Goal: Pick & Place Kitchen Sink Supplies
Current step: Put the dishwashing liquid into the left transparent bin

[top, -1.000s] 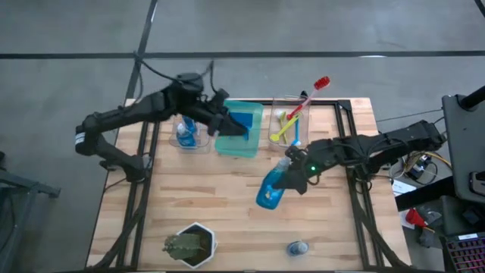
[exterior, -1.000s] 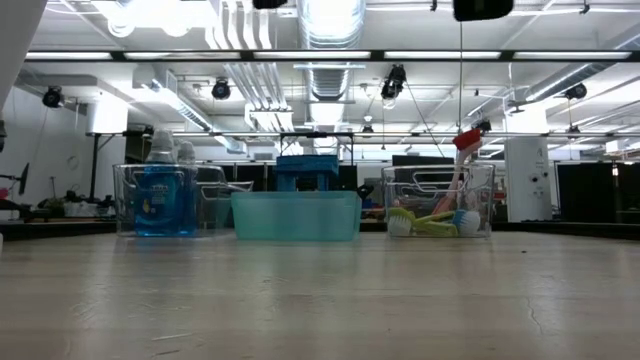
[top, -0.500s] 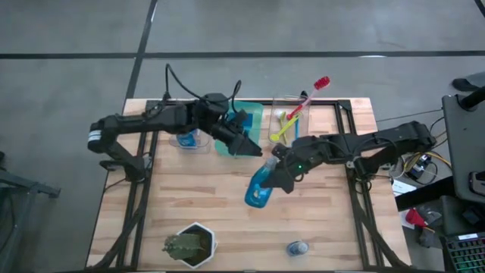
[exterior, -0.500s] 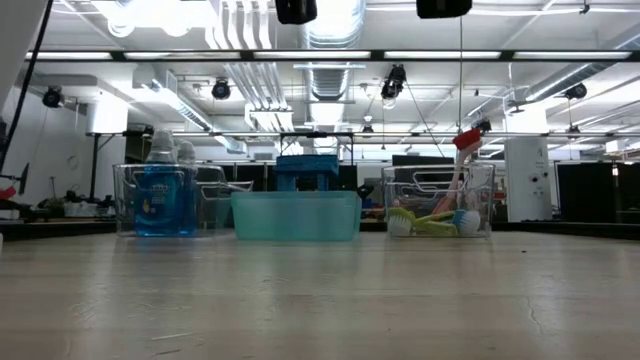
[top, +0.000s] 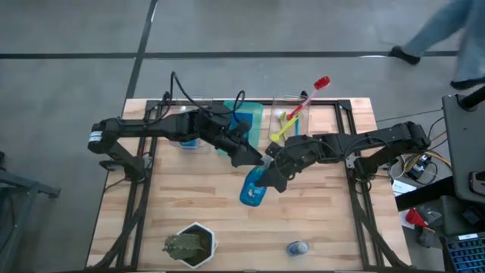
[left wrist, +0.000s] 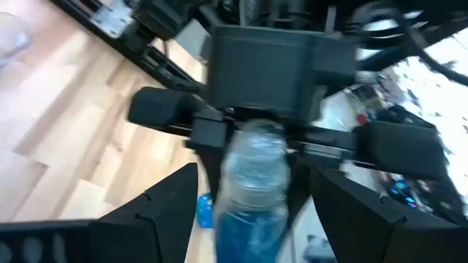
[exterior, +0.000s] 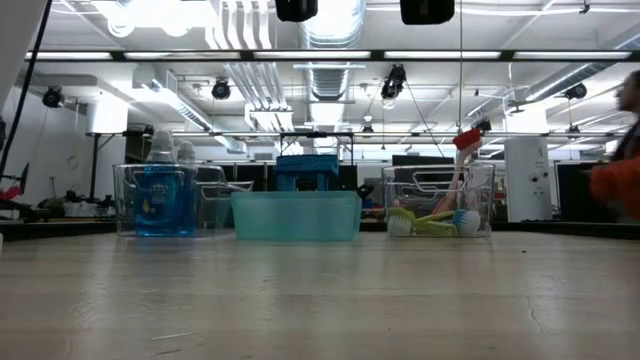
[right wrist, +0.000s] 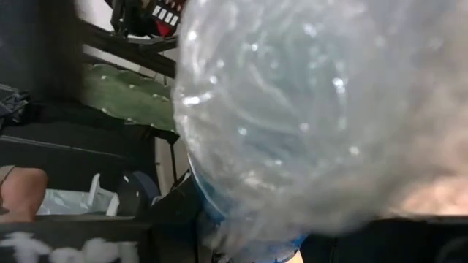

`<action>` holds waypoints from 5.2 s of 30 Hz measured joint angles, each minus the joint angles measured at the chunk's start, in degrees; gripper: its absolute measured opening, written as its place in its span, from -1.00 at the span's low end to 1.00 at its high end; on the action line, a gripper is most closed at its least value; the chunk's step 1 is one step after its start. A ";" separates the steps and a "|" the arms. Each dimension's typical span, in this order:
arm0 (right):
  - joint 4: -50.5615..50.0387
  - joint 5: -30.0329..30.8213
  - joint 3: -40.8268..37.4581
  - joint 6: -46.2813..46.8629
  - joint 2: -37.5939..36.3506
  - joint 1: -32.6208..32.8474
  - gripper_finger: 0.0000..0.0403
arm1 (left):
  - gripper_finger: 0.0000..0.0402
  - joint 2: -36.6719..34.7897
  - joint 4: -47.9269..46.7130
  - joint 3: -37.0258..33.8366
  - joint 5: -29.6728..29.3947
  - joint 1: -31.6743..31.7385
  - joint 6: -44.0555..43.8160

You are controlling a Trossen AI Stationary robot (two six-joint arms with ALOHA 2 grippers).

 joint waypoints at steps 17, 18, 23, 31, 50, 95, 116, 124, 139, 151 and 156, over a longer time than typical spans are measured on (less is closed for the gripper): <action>0.12 -0.10 1.17 1.30 0.66 -1.20 -0.34 | 0.27 0.72 1.17 -0.09 -3.06 -1.01 -0.27; 0.19 -0.11 1.17 1.30 0.66 -1.18 -0.34 | 0.27 0.76 1.13 -0.09 -2.98 -1.01 -0.29; 0.71 -0.36 1.13 1.38 0.67 -1.11 -0.34 | 0.22 1.16 1.15 -0.09 -2.81 -0.98 -0.72; 1.72 -0.51 1.07 0.98 0.79 -1.20 -0.34 | -0.31 1.57 2.01 -0.07 -3.03 -1.01 -0.42; -0.86 -1.80 1.15 -1.37 -1.80 -1.07 0.15 | -0.35 -3.86 -0.51 -0.11 -3.87 2.06 4.08; -2.76 4.59 1.09 -0.28 -4.11 -1.06 0.20 | -0.33 -40.05 -2.40 -32.66 -56.01 9.35 32.38; -2.65 4.48 1.09 3.79 -4.22 -1.01 0.17 | -0.33 -45.18 22.30 -62.03 -58.58 9.75 32.80; -2.67 4.48 1.09 3.99 -4.22 -1.18 0.19 | -0.33 -45.05 29.16 -68.26 -58.58 9.77 31.47; -2.74 4.49 1.09 3.74 -4.22 -1.16 0.16 | -0.32 -45.05 36.70 -77.97 -58.05 9.77 31.84; -2.76 4.49 1.08 3.33 -4.22 -1.13 0.16 | -0.20 -44.09 35.81 -77.99 -57.28 9.73 35.22; -2.77 4.50 1.08 2.92 -4.22 -1.11 0.16 | 0.05 -44.01 35.46 -78.20 -56.84 9.70 35.17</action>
